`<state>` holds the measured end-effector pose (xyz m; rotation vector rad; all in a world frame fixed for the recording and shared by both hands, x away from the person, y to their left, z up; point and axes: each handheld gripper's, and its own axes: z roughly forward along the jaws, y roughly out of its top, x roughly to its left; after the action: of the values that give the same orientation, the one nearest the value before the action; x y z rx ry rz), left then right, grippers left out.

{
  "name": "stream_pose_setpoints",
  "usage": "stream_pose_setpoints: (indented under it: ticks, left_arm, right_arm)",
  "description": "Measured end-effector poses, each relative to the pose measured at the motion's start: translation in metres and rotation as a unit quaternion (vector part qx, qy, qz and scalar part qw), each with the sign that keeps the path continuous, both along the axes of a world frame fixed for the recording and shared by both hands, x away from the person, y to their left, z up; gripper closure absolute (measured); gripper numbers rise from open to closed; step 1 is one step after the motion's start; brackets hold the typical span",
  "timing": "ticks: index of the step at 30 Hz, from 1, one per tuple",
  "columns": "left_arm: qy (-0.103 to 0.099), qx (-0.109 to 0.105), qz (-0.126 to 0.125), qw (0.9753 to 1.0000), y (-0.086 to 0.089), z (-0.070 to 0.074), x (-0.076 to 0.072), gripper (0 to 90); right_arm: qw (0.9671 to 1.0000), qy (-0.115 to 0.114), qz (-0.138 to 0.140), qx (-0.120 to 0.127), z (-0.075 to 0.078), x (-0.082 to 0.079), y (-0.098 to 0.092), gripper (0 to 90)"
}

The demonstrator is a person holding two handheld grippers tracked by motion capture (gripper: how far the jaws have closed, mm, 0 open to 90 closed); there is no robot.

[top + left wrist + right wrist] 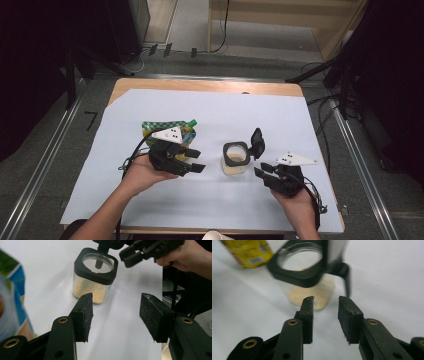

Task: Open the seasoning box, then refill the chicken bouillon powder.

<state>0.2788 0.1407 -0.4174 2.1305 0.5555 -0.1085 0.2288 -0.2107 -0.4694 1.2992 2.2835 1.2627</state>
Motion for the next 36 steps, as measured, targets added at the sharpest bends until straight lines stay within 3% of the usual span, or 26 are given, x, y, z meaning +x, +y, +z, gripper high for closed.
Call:
stream_pose_setpoints:
  ticks: [7, 8, 12, 22, 30, 36]
  left_arm:
    - [0.001, 0.003, 0.013, 0.9999, 0.019, 0.001, 0.003, 45.1]
    - [-0.001, 0.004, 0.016, 0.9999, 0.021, 0.002, 0.003, 47.2]
    - [-0.005, 0.005, 0.016, 0.9999, 0.031, 0.005, 0.002, 50.7]
    - [-0.014, 0.000, 0.028, 0.9995, 0.054, 0.014, -0.001, 57.1]
    - [0.009, 0.022, 0.052, 0.9983, 0.077, 0.018, 0.000, 50.5]
    - [0.000, 0.026, 0.065, 0.9976, 0.092, 0.022, -0.004, 50.5]
  right_arm:
    - [0.9988, -0.006, 0.049, 0.007, 0.002, -0.008, 0.022, 65.8]
    - [0.9978, -0.006, 0.066, 0.008, 0.002, -0.009, 0.030, 65.8]
    - [0.9959, -0.009, 0.089, 0.007, 0.002, -0.011, 0.041, 64.1]
    - [0.9936, -0.007, 0.112, 0.010, 0.007, -0.010, 0.062, 54.4]
    - [0.9920, -0.014, 0.126, 0.005, 0.007, -0.007, 0.069, 53.2]
    - [0.9906, -0.019, 0.136, 0.003, 0.007, -0.005, 0.072, 51.7]
